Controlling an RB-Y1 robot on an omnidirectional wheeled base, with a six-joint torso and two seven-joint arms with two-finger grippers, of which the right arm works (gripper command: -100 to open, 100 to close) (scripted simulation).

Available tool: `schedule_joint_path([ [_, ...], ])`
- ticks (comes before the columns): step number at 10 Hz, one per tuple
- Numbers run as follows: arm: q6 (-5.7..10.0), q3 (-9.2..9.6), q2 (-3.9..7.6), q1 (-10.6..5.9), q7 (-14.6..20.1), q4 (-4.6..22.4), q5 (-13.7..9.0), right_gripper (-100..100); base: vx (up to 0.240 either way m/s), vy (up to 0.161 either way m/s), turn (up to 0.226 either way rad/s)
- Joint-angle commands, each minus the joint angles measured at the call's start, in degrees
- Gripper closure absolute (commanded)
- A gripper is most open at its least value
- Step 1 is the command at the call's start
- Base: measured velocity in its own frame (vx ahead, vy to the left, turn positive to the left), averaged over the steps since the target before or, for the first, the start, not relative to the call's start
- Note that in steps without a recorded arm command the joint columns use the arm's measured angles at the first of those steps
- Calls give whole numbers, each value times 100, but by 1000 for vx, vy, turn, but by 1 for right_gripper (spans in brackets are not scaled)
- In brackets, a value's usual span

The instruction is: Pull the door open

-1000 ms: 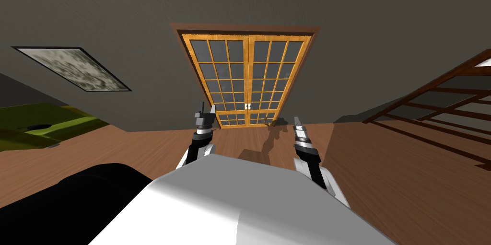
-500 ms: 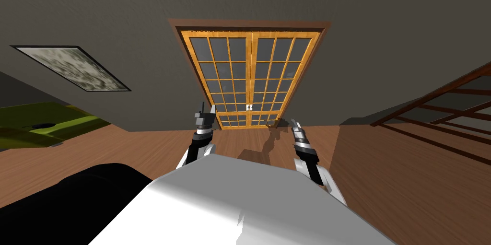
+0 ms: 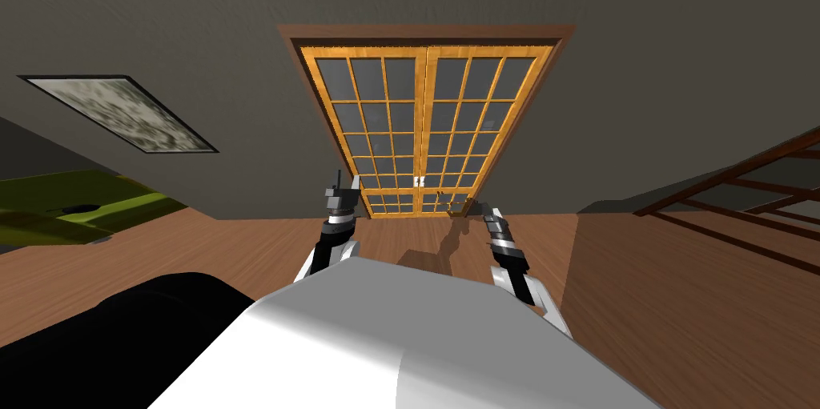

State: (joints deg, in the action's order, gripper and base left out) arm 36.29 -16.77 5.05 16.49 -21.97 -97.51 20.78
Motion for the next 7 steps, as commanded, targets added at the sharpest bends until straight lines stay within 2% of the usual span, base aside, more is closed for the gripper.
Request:
schedule_joint_path([
  [1,80,-81,-5,-76,-209,237,130,-100,92,48,35],
  [7,383,-403,-34,-414,-937,1212,591,-100,108,58,33],
])
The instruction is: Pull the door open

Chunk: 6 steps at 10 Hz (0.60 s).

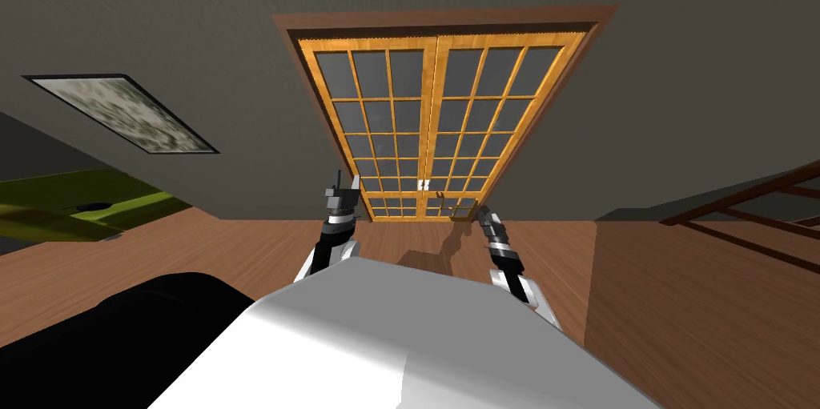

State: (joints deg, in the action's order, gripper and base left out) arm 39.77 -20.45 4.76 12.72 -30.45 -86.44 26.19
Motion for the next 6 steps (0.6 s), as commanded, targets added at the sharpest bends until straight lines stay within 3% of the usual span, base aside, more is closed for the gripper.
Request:
schedule_joint_path([
  [1,86,-89,-13,-94,-211,268,127,-100,103,66,26],
  [6,284,-298,-62,-317,-686,909,428,-100,85,39,25],
])
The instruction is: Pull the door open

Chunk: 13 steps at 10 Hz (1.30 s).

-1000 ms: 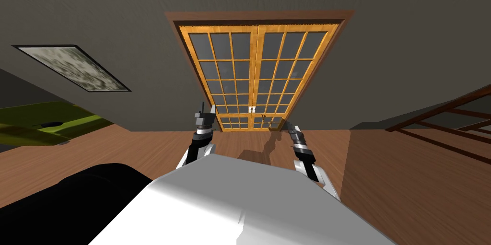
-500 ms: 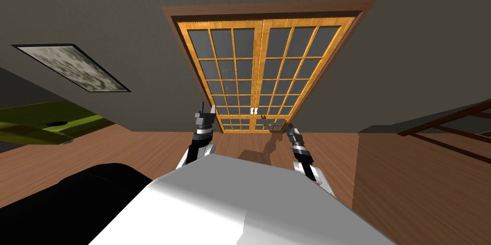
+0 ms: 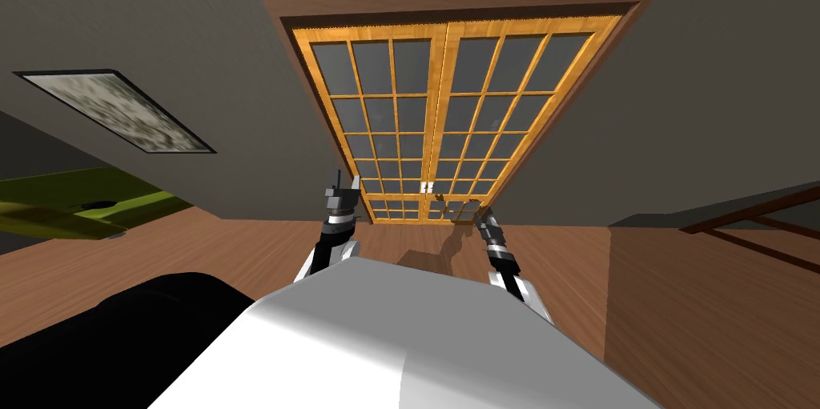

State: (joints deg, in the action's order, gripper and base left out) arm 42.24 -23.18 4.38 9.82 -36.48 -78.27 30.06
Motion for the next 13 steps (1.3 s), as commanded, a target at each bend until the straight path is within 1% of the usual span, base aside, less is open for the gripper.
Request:
schedule_joint_path([
  [1,85,-77,-38,-82,-200,250,115,-100,74,42,42],
  [7,364,-372,-146,-404,-874,1163,542,-100,109,47,30],
  [8,364,-372,-146,-404,-874,1163,542,-100,70,20,11],
  [13,573,-592,-263,-653,-1380,1849,862,-100,86,34,28],
])
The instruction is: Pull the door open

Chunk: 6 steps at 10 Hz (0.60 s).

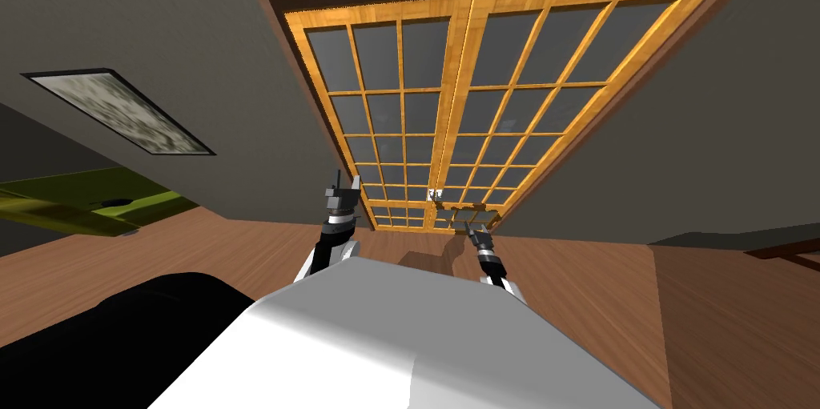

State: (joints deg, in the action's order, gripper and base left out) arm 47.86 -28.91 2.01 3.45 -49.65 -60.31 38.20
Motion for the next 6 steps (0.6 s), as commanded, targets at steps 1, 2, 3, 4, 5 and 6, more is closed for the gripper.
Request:
schedule_joint_path([
  [1,50,-59,-51,-62,-155,177,106,-100,102,45,34],
  [2,86,-96,-77,-106,-243,295,161,-100,98,43,17],
  [3,158,-171,-129,-194,-418,529,272,-100,157,60,49],
  [4,194,-209,-155,-238,-505,647,327,-100,157,36,38],
  [5,194,-209,-155,-238,-505,647,327,-100,88,11,4],
  [6,227,-242,-181,-278,-583,751,377,-100,61,13,10],
])
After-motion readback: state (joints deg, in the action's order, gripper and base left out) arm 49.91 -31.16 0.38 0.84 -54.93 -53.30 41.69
